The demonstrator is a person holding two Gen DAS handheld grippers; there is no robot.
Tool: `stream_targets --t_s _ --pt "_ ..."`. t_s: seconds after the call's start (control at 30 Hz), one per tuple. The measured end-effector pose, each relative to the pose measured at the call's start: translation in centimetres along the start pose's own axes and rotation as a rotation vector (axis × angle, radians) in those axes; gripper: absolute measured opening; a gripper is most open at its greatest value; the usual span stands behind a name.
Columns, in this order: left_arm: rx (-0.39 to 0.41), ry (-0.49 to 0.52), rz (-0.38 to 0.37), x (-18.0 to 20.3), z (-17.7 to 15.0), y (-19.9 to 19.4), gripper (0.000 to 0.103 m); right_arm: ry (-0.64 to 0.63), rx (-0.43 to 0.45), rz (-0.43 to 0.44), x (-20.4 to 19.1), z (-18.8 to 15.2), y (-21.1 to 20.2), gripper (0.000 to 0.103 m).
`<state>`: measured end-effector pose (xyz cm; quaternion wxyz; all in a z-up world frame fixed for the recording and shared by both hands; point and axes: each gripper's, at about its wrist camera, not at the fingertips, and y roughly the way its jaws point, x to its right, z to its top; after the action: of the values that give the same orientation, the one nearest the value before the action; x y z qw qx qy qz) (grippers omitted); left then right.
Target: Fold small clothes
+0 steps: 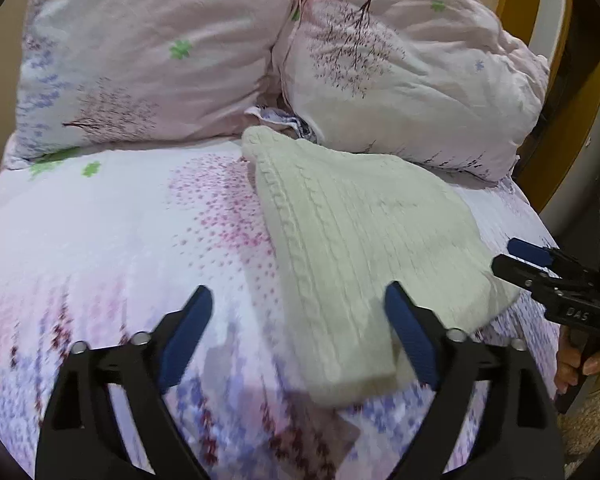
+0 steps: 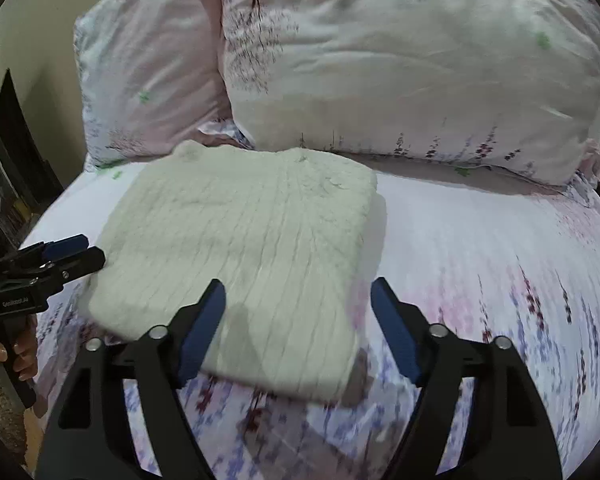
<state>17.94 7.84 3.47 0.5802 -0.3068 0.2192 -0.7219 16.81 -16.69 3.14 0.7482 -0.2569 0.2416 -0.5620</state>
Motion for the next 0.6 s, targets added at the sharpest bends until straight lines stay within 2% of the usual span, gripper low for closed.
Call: stream_targets --t_s 0.07,0.13,0.2,0.3,0.43,0.6 --pt "0.012 0.001 -0.001 0.0 -0.9 -1.2 0.095 -0.006 0.021 -0.003 -0.2 -0.7 -1.3 0.088" --pt "0.015 0.000 0.024 0.2 -1.7 -1.9 0.102 -0.020 0.047 -0.027 -0.7 -1.6 -2.6 0.096" --pt "0.030 0.011 0.049 0.6 -2.8 -2.7 0.102 -0.034 0.074 -0.045 -1.3 -2.1 -3.7 0.101" --pt "0.021 0.020 0.097 1.0 -4.4 -3.7 0.102 -0.044 0.110 -0.058 -1.6 -3.0 -5.5 0.101" --pt "-0.019 0.031 0.138 1.7 -6.3 -4.4 0.102 -0.063 0.062 -0.044 -2.0 -4.5 -6.4 0.101" --pt "-0.116 0.029 0.122 2.4 -8.3 -4.6 0.102 -0.041 -0.040 -0.023 -2.0 -7.1 -6.2 0.101"
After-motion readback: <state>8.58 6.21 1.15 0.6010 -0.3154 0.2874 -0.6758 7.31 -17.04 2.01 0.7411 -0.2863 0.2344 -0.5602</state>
